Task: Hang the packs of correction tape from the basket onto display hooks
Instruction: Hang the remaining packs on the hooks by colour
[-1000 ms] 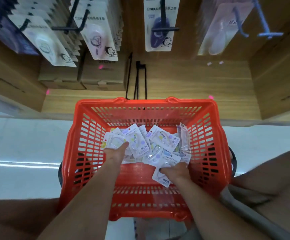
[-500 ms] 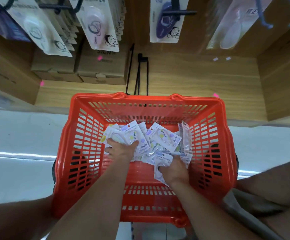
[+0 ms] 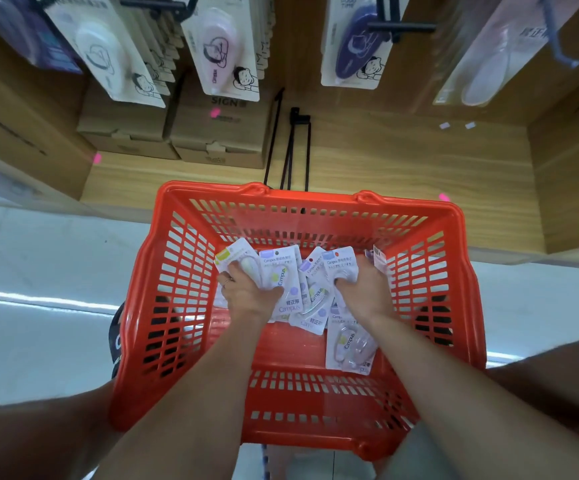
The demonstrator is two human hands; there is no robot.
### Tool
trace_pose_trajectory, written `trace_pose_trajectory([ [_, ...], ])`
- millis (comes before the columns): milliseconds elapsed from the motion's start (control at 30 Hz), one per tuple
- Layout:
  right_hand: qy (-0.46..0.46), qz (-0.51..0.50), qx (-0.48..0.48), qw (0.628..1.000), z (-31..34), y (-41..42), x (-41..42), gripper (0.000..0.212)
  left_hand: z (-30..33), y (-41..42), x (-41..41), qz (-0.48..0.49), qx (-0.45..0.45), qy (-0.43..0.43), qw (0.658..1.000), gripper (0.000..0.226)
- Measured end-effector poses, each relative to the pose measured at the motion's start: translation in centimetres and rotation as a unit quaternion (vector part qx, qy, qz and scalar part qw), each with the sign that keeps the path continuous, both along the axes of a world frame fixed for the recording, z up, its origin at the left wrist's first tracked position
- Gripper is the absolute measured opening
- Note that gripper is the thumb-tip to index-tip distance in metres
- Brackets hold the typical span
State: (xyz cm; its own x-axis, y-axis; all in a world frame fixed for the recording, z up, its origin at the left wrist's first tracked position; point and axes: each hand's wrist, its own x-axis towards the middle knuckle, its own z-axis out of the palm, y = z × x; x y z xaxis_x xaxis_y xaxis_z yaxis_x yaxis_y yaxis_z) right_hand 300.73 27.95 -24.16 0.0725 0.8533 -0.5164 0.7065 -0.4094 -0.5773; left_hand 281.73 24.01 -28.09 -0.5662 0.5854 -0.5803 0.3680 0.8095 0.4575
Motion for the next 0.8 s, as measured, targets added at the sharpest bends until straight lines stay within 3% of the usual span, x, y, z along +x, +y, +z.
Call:
trace_pose_trajectory([
  [167,-0.063,0.141,-0.052,0.987,-1.3,1.5,0.4,0.057,-0.5,-0.2,0.8,0.007,0.035,-0.077,0.996,0.096],
  [367,-0.07,0.146,-0.07,0.984,-1.3,2.5,0.2,0.058,-0.7,-0.3,1.4,0.011,0.038,-0.139,0.99,0.091],
  [500,-0.037,0.093,-0.091,0.991,-1.4,2.3,0.0,0.046,-1.2,-0.5,1.1,0.007,0.053,-0.159,0.986,0.089],
  [567,0.027,0.044,-0.107,0.993,-1.6,2.0,-0.1,0.047,-1.2,-0.7,1.2,0.008,0.06,-0.166,0.984,0.09],
  [733,0.138,-0.077,-0.18,0.971,-2.0,0.6,0.5,0.033,-0.8,-0.9,1.8,-0.002,0.065,-0.174,0.983,0.094],
  [800,0.184,-0.142,-0.192,0.954,-2.1,-0.3,0.9,0.04,-0.7,-1.0,1.8,-0.009,0.067,-0.187,0.98,0.091],
])
